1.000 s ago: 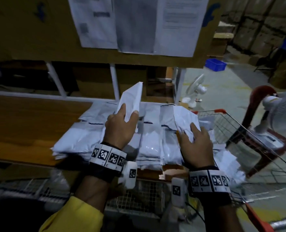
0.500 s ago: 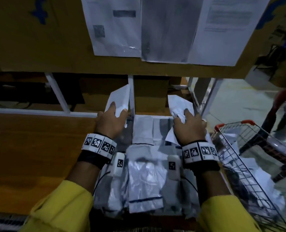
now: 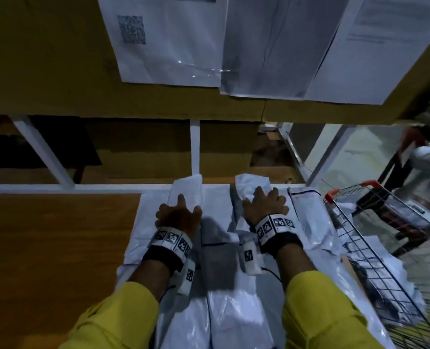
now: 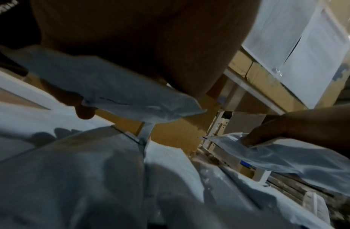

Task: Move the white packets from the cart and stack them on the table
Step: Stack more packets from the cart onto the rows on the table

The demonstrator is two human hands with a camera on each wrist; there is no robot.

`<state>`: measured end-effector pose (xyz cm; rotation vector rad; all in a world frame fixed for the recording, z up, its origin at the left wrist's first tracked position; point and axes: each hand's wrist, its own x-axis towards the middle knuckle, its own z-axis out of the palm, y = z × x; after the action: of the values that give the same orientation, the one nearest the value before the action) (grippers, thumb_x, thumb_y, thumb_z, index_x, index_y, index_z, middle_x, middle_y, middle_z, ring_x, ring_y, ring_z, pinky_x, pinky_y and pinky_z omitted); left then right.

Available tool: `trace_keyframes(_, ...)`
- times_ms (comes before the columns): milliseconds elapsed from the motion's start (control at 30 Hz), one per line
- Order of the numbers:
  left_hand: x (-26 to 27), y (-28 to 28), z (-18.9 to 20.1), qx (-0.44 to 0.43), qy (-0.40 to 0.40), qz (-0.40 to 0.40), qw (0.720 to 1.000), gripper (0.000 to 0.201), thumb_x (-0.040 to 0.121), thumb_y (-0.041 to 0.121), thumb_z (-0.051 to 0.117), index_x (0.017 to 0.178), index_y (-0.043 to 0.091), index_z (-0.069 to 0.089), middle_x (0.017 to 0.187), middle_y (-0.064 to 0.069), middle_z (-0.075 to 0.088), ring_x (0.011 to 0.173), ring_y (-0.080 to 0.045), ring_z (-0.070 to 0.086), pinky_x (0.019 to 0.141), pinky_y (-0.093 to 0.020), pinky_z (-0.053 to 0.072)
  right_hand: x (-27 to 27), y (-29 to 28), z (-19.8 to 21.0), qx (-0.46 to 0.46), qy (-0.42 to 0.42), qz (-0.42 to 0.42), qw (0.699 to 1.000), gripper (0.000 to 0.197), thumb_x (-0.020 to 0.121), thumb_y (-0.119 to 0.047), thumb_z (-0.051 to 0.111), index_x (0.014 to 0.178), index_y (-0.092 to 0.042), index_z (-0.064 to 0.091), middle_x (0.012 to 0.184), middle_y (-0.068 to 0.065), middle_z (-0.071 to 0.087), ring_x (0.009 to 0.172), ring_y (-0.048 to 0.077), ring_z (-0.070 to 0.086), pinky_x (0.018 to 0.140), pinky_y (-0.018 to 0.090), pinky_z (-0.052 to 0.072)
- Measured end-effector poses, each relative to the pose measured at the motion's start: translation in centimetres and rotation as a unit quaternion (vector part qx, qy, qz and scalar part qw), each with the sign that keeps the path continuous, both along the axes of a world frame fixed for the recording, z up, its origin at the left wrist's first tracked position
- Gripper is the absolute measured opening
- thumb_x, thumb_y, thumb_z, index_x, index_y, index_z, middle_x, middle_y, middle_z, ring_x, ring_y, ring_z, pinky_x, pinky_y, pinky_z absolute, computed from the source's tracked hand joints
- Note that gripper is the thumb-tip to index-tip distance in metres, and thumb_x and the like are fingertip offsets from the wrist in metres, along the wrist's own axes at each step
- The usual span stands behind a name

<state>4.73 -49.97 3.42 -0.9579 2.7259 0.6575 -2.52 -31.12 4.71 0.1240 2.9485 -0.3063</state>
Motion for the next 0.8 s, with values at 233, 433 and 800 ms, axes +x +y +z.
trace_keyframes(233, 0.7, 0.7, -2.9, -0.015, -0.049, -0.043, 0.998, 0.08, 0.094, 0.066, 0.041, 0.159, 0.03, 0.012, 0.16, -0.024, 0.015, 0.144, -0.045, 0.026, 0.115, -0.054, 0.031, 0.4, -1.1, -4.7, 0.058, -0.085, 0.003, 0.995, 0.084, 0.088, -0.063, 0.05, 0.155, -0.02, 0.022, 0.16, 0.022, 0.011, 0.143, 0.042, 0.018, 0.113, 0.057, 0.022)
trace_keyframes(433, 1.2, 0.8, -2.8, -0.032, -0.073, -0.055, 0.995, 0.085, 0.091, 0.067, 0.048, 0.159, 0.03, 0.011, 0.163, -0.019, 0.008, 0.146, -0.044, 0.02, 0.114, -0.054, 0.029, 0.8, -1.2, -5.1, 0.052, -0.094, 0.0, 0.994, 0.095, 0.085, -0.065, 0.052, 0.158, -0.018, 0.012, 0.164, 0.023, 0.0, 0.147, 0.044, 0.008, 0.115, 0.059, 0.014)
trace_keyframes(800, 2.4, 0.7, 0.2, -0.074, 0.051, -0.066, 0.994, 0.075, 0.089, 0.069, 0.05, 0.15, 0.027, 0.038, 0.155, -0.018, 0.027, 0.14, -0.041, 0.03, 0.112, -0.052, 0.032, 3.1, 3.1, 0.7, -0.052, -0.038, 0.004, 0.998, 0.063, 0.092, -0.065, 0.036, 0.14, -0.026, 0.05, 0.147, 0.008, 0.043, 0.134, 0.037, 0.033, 0.107, 0.048, 0.032)
